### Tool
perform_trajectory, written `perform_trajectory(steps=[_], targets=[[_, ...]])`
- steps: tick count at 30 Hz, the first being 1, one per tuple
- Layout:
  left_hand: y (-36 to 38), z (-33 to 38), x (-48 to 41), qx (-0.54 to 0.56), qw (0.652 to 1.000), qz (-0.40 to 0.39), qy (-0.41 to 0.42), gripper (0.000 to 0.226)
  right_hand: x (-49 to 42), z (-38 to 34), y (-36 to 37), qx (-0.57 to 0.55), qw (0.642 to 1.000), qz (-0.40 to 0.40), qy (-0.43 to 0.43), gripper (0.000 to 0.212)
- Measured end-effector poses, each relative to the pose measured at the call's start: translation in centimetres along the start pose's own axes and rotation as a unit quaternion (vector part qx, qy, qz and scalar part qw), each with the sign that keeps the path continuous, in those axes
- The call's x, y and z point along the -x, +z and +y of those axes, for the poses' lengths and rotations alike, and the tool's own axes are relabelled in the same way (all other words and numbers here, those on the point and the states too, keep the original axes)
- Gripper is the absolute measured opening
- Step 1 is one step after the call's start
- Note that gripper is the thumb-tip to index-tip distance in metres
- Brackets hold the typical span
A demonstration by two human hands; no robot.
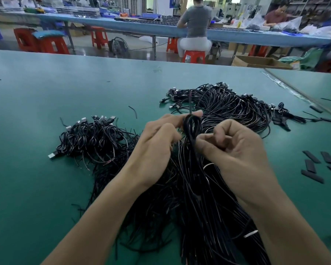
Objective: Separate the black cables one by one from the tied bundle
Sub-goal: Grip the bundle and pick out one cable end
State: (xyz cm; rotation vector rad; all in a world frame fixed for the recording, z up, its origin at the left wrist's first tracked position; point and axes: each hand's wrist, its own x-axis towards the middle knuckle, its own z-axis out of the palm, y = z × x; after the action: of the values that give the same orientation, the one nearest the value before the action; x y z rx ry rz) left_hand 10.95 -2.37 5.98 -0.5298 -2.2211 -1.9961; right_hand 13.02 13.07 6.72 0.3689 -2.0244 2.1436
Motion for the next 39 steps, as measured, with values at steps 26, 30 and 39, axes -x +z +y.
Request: perform_trajectory(steps=[26, 30, 39], targets=[[1.0, -1.7, 0.2, -0.133, 0.991, 0.023, 0.019, 0.03, -0.2, -1.3, 0.1, -0.174, 0.984, 0.042, 0.008, 0.027], [0.5, -0.5, 0.3, -0.033, 0.999, -0.008, -0.007, 0.043, 0.2, -1.5, 0.4, -0.141, 0.99, 0.026, 0.009, 0.028], [0.9, 0.0, 0.1, 0.008, 1.0, -0.024, 0.012, 0.028, 0.2, 0.1, 0.4, -0.005, 1.0, 0.029, -0.002, 0.039]])
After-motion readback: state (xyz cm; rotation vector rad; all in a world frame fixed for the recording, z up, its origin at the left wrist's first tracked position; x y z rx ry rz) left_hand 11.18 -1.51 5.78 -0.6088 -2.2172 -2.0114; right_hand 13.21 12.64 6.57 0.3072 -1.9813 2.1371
